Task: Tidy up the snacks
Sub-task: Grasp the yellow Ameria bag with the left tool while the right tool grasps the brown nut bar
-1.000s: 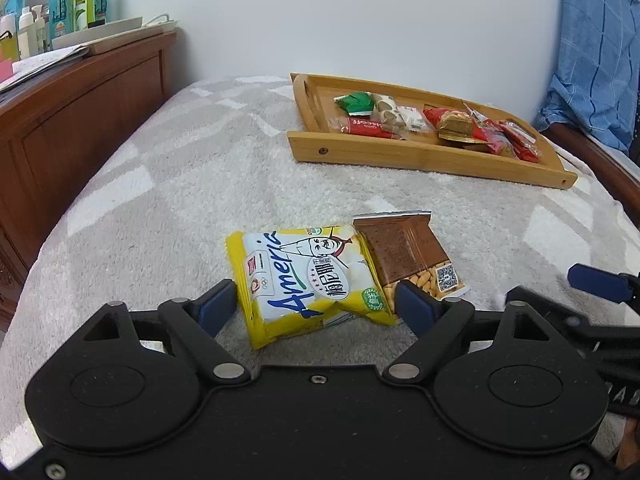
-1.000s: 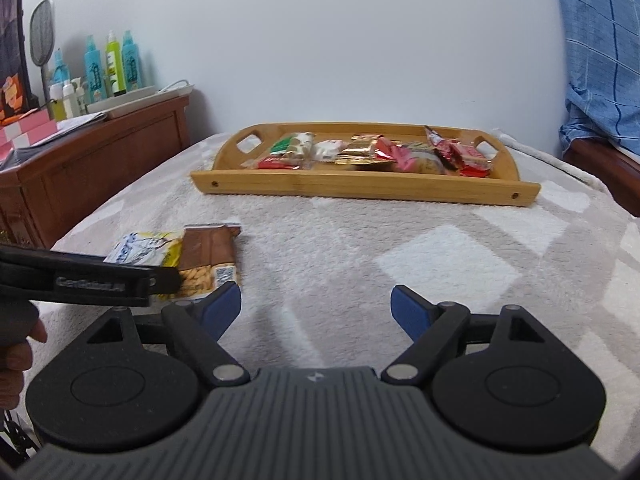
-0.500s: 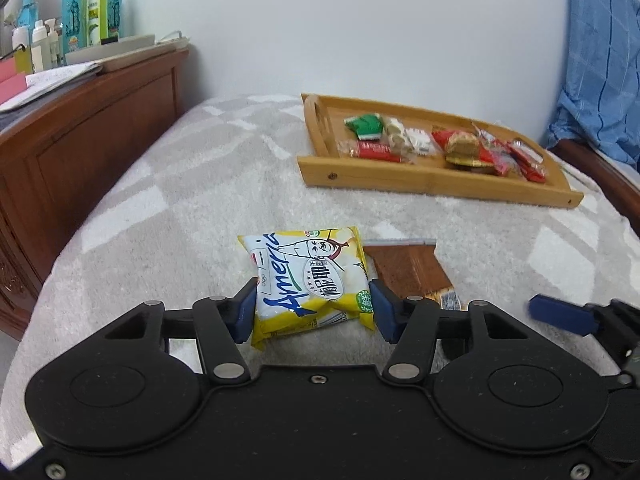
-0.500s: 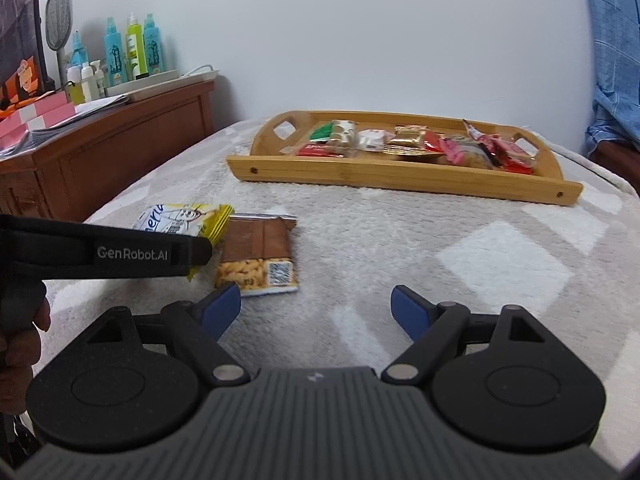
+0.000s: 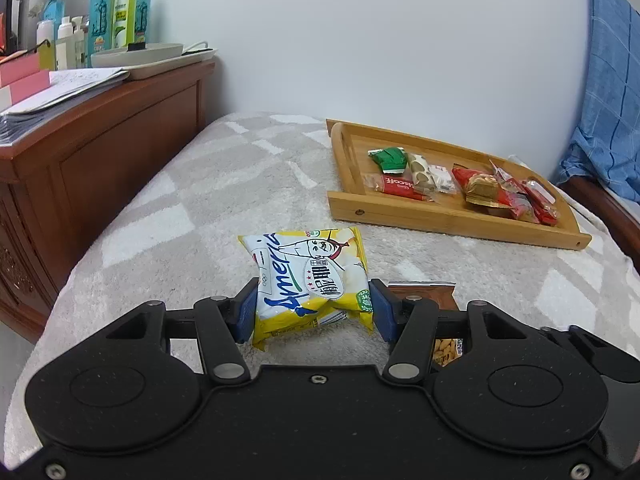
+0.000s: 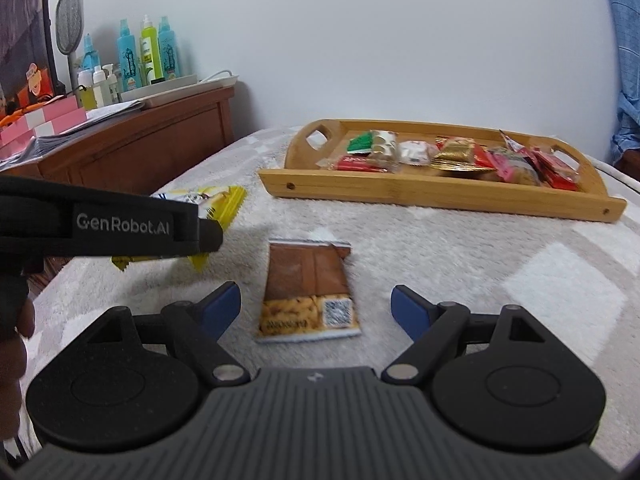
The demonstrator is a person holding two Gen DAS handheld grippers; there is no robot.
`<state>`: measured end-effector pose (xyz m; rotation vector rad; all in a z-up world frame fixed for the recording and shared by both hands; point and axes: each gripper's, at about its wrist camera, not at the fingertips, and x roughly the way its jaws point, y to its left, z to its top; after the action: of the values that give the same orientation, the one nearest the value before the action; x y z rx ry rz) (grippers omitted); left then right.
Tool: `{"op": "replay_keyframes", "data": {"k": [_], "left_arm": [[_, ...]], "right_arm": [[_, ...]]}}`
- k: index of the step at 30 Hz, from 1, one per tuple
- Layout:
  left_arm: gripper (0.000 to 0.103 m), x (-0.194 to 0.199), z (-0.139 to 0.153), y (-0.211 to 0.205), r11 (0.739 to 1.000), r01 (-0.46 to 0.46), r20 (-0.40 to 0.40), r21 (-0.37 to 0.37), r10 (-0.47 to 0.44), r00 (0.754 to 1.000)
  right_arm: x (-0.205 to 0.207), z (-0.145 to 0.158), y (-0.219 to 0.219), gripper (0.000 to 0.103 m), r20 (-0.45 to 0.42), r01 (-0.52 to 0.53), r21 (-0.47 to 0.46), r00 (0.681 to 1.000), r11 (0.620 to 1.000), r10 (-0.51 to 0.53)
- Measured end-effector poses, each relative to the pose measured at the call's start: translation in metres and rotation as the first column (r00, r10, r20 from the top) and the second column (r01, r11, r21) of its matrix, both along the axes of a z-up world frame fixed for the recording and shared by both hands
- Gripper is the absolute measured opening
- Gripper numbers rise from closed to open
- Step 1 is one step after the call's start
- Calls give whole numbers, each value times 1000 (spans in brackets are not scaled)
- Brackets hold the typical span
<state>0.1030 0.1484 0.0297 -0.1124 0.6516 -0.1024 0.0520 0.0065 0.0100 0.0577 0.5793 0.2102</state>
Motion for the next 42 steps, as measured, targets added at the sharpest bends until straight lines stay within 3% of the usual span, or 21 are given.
{"op": "replay_keyframes", "data": {"k": [4, 11, 25, 26, 27, 28, 34, 38, 42], "left_arm": [[54, -2, 1, -1, 1000, 8, 5, -5, -8, 1000], [54, -2, 1, -1, 1000, 6, 7, -7, -6, 1000], [53, -2, 7, -12, 1000, 31, 21, 4, -31, 999], [53, -3, 8, -14, 999, 36, 23, 8, -37, 999], [53, -3, 8, -16, 999, 42, 26, 11, -42, 999], [53, -4, 10, -18, 999, 47, 28, 13, -47, 999], [53, -7, 11, -29, 997, 71, 33, 41, -72, 997], [53, -9, 7, -32, 995, 76, 24, 60, -78, 997], [53, -11, 5, -30, 995, 76, 17, 68, -77, 997]], "right_arm": [[5, 0, 9, 87, 9, -5, -6, 1000, 1000, 5], [6, 1, 11, 53, 11, 7, -41, 1000, 999, -6], [1, 14, -9, 49, 17, 48, -31, 999, 998, -47], [1, 16, -12, 46, 23, 51, -33, 998, 998, -50], [0, 18, -14, 33, 28, 54, -34, 998, 998, -53], [-1, 20, -16, 29, 32, 60, -40, 998, 997, -58], [-1, 27, -33, 32, 34, 96, -58, 995, 994, -94], [-7, 21, -47, 49, 1, 96, -9, 995, 995, -96], [-10, 15, -49, 59, -17, 75, 23, 997, 997, -74]]}}
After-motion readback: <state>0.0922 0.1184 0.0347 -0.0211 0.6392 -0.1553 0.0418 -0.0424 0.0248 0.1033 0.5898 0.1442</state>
